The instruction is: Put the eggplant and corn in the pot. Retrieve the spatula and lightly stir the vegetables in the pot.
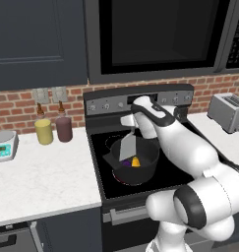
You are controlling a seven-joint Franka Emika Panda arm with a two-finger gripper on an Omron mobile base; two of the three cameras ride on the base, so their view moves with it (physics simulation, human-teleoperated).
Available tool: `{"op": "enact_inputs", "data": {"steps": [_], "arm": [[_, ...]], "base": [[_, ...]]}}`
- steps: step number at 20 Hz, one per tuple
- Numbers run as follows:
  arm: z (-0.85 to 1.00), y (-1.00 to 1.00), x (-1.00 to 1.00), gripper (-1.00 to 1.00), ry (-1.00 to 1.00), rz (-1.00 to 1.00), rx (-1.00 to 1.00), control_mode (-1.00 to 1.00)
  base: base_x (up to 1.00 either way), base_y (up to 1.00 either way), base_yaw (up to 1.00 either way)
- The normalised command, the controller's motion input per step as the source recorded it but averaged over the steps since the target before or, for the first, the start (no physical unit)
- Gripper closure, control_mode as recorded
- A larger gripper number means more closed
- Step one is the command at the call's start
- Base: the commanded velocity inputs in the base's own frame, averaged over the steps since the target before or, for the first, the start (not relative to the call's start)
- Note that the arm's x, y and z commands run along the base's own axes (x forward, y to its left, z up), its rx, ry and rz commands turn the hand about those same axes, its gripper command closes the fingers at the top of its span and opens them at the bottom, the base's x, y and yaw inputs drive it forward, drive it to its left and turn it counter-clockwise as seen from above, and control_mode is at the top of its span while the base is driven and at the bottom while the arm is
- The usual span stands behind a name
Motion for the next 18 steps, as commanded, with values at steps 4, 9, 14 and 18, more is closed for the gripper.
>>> {"op": "enact_inputs", "data": {"steps": [4, 9, 14, 18], "arm": [[-0.40, 0.00, 0.00, 1.00, 0.00, 0.00, 0.00, -1.00], [0.07, 0.00, -0.12, 1.00, -0.03, 0.00, 0.00, -1.00], [0.56, 0.00, -0.21, 1.00, -0.01, -0.04, 0.00, -1.00], [0.42, 0.00, -0.05, 1.00, 0.00, -0.07, 0.00, -1.00]], "base": [[0.00, 0.00, 0.00], [0.00, 0.00, 0.00], [0.00, 0.00, 0.00], [0.00, 0.00, 0.00]]}}
